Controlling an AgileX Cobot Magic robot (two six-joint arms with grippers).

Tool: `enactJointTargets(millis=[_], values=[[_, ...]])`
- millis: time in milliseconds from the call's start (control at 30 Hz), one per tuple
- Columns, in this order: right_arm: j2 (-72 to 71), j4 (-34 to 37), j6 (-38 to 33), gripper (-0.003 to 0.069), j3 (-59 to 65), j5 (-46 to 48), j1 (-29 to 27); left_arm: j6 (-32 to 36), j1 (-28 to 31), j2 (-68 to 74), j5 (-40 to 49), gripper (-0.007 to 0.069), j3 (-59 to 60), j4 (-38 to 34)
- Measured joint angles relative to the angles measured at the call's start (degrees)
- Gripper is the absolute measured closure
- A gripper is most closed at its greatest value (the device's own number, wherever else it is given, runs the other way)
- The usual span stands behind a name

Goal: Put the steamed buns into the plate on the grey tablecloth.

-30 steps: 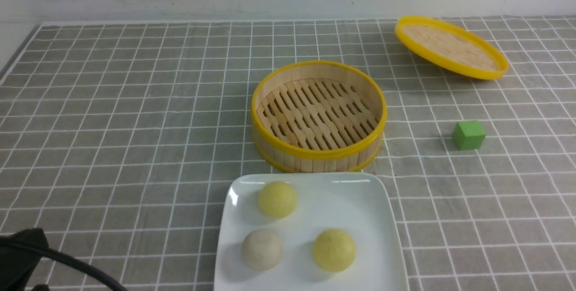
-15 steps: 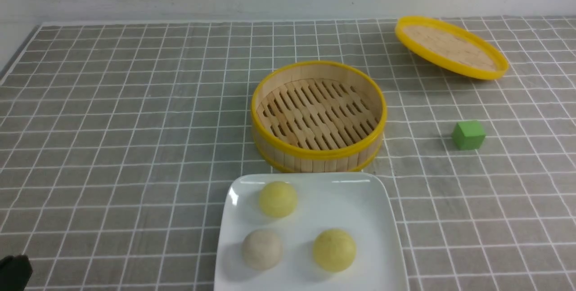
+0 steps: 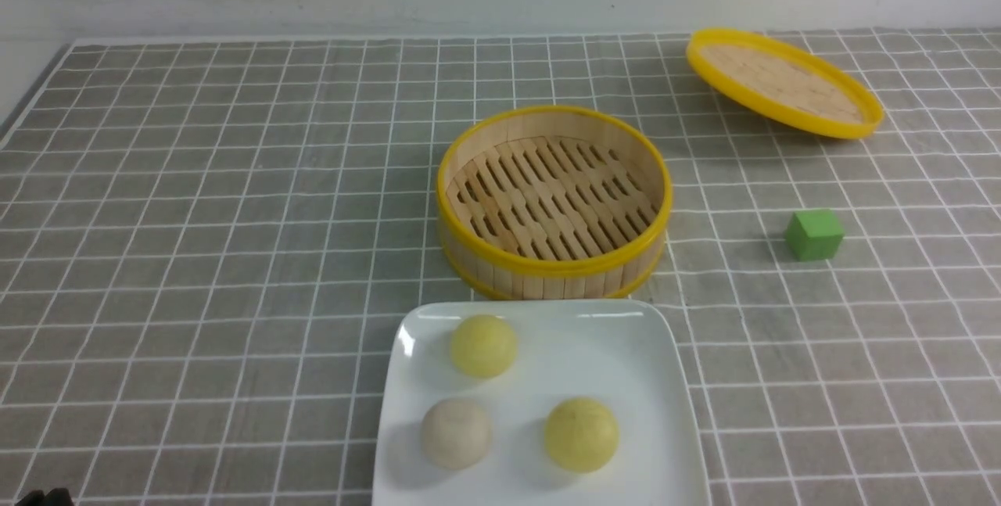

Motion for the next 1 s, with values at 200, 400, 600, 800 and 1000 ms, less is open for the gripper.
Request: enactJointTargets(millis=[200,400,600,800,1000], values=[[0.0,0.0,0.0,0.0529,0.0,0.0,0.0,0.0,-0.1,0.0,0.0,0.0516,0.0,0.1],[0.0,0.0,0.0,0.0529,0.0,0.0,0.0,0.0,-0.1,0.0,0.1,0.0508,0.0,0.4],[0.0,0.0,0.0,0.0529,0.0,0.0,0.0,0.0,-0.1,0.0,0.1,0.05,0.0,0.9],[0.0,0.0,0.0,0.0529,0.0,0.0,0.0,0.0,-0.1,0.0,0.1,0.0496,0.0,1.1],[0.0,0.0,0.0,0.0529,0.0,0.0,0.0,0.0,-0.1,0.0,0.1,0.0487,0.0,1.1]])
